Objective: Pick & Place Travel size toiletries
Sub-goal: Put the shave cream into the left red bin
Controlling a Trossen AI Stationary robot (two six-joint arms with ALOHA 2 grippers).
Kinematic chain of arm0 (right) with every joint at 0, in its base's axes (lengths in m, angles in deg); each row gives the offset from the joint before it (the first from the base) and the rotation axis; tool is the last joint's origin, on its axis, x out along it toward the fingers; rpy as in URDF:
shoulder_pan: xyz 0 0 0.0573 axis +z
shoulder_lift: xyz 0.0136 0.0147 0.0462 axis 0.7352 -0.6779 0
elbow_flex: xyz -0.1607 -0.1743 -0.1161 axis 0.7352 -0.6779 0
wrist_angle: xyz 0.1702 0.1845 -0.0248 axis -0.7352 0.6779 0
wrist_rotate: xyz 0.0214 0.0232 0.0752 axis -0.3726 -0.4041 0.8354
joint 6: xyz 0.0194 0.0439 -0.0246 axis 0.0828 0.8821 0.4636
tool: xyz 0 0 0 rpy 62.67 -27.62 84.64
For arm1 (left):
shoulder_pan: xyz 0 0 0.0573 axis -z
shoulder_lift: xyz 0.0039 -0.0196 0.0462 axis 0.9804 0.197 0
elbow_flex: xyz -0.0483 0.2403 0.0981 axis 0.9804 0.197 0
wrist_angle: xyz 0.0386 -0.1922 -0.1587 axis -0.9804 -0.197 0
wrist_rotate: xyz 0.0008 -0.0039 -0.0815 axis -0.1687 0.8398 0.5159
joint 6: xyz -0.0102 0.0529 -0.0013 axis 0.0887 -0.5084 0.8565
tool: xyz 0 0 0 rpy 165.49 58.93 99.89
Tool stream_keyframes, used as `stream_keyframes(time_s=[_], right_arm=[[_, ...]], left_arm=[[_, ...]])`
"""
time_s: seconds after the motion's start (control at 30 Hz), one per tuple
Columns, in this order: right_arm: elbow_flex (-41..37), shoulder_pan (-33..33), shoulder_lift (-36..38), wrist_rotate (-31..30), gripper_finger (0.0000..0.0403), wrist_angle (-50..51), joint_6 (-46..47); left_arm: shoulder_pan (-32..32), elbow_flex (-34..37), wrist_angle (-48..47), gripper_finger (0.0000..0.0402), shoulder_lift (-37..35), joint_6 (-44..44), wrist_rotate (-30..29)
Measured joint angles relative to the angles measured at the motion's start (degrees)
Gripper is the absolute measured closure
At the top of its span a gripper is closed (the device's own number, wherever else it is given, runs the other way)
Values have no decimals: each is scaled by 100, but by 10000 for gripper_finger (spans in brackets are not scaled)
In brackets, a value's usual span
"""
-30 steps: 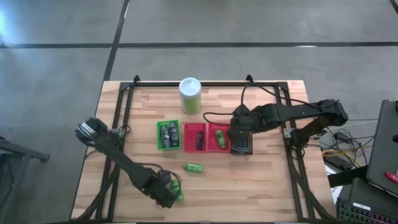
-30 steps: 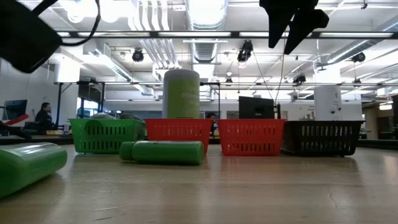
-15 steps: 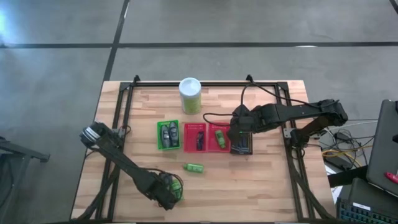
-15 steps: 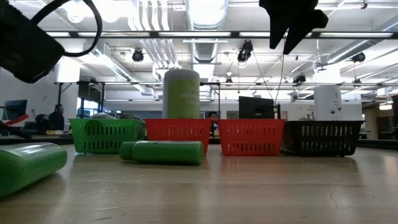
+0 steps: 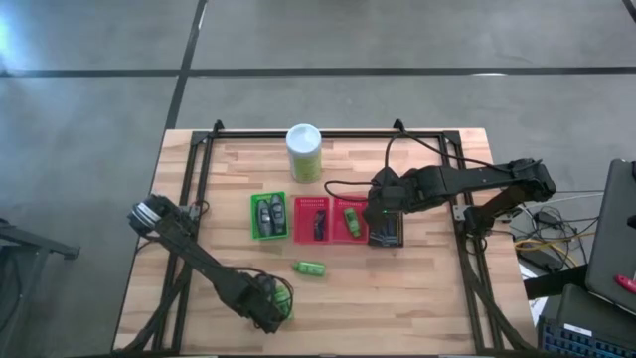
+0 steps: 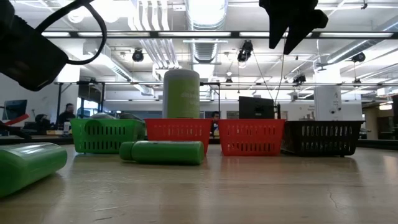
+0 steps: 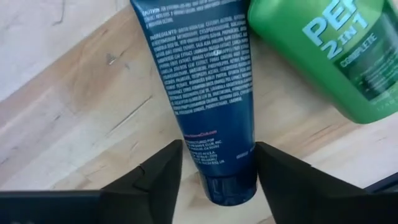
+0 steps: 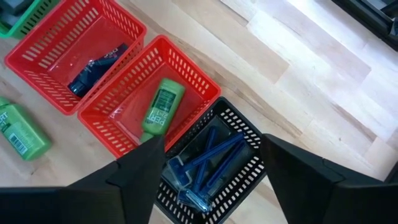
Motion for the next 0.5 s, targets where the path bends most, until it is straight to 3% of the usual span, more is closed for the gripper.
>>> stream_keyframes(time_s=[0.3, 0.5], right_arm=[[-2, -2, 0, -1, 139, 2, -5], [-2, -2, 0, -4, 159, 4, -11]], left_arm=[[-14, 0, -3, 255, 0, -239, 183], [-34, 0, -116, 267, -156, -292, 50]])
